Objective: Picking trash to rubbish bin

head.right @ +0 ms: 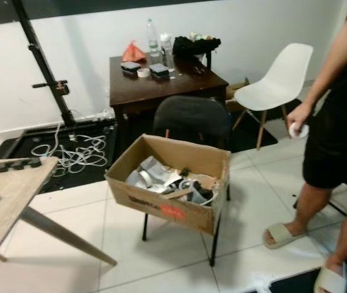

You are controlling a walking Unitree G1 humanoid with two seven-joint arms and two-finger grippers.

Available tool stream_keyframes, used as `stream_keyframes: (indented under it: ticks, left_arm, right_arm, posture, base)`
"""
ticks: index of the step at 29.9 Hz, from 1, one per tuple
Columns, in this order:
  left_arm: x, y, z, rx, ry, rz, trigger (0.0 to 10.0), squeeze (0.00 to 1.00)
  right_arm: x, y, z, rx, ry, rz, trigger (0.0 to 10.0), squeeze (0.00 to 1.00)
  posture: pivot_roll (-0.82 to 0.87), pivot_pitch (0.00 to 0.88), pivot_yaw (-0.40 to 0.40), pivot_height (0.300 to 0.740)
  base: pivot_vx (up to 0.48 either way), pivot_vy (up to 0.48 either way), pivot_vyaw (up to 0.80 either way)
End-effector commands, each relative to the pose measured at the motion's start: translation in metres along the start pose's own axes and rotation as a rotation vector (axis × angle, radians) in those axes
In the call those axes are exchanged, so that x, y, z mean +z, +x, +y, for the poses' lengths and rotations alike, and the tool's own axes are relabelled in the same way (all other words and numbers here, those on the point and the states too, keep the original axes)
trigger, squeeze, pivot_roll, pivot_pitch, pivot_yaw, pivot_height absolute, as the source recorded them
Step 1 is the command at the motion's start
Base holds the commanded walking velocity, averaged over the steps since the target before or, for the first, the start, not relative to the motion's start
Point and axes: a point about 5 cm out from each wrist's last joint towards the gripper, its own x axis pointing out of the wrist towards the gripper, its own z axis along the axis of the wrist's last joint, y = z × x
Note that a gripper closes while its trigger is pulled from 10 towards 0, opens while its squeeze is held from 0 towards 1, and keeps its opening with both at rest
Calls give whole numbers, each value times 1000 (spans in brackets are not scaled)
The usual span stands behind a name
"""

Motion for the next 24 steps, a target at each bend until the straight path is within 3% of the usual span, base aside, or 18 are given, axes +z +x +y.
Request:
stream_keyframes:
  ticks: [1, 24]
  left_arm:
    - [-19, -3, -5, -19, -2, 73, 10000, 0]
    - [-20, -1, -13, -39, 23, 86, 10000, 0]
  right_arm:
    - [1, 1, 9, 28, 12, -5, 10000, 0]
    - [-8, 0, 4, 27, 17, 9, 10000, 0]
  posture:
    - [-136, 92, 58, 740]
    - [-148, 94, 56, 740]
  base:
    - [0, 0, 706]
    - [0, 0, 707]
